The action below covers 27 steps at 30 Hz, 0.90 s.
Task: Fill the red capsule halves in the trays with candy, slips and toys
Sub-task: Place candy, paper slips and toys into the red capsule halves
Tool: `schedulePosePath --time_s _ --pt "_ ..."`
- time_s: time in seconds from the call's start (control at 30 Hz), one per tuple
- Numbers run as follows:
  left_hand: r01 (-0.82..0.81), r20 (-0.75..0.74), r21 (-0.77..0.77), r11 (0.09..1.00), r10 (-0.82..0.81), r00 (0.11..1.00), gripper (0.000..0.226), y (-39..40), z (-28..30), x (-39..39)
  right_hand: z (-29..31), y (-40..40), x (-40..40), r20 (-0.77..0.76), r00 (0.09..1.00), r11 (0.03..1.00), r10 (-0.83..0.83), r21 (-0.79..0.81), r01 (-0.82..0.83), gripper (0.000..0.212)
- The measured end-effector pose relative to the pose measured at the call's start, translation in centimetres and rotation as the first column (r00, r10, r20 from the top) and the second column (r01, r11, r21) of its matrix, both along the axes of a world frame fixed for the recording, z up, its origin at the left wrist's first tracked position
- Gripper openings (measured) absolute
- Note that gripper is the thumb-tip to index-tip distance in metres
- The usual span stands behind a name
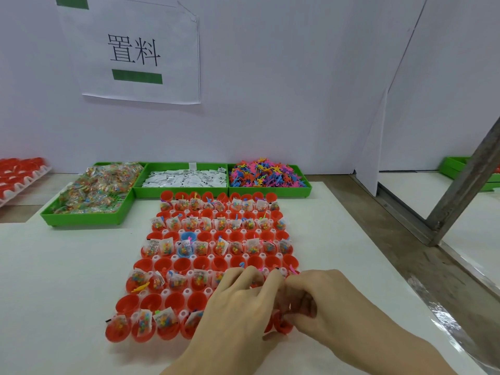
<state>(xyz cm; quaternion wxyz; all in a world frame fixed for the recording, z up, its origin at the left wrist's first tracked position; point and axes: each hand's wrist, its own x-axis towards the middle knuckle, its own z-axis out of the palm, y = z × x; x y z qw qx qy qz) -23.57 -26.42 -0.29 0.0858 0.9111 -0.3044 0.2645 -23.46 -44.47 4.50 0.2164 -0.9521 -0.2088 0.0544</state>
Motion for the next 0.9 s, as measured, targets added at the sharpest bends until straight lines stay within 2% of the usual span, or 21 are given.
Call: schedulePosePath --time_s 0.17,0.33,0.57,0.8,0.9 --pt "-0.001 0.017 -0.009 1.0 0.002 1.0 0.074 0.1 0.1 0.0 -0.1 -0.3 0.4 -0.048 0.999 0.996 -0.014 0.093 0.018 0.011" --pt "0.022 -0.04 -0.019 1.0 -0.023 0.999 0.069 -0.1 0.5 -0.3 0.2 -1.2 0.5 -0.126 0.992 0.989 -0.019 0.142 0.037 0.016" --pt "0.022 -0.227 -0.041 0.999 -0.031 0.973 0.071 0.0 1.2 -0.7 0.1 -1.8 0.4 -0.133 0.991 0.981 -0.03 0.185 0.055 0.013" --pt "0.033 -0.276 -0.116 0.993 -0.065 0.959 0.055 0.2 1.2 -0.3 -0.3 -2.0 0.5 -0.109 0.994 0.981 -0.021 0.192 0.042 0.012" --pt "0.042 -0.294 -0.122 0.992 -0.077 0.953 0.057 0.2 1.0 -0.3 -0.3 -2.1 0.5 -0.107 0.994 0.976 -0.037 0.211 0.059 0.012"
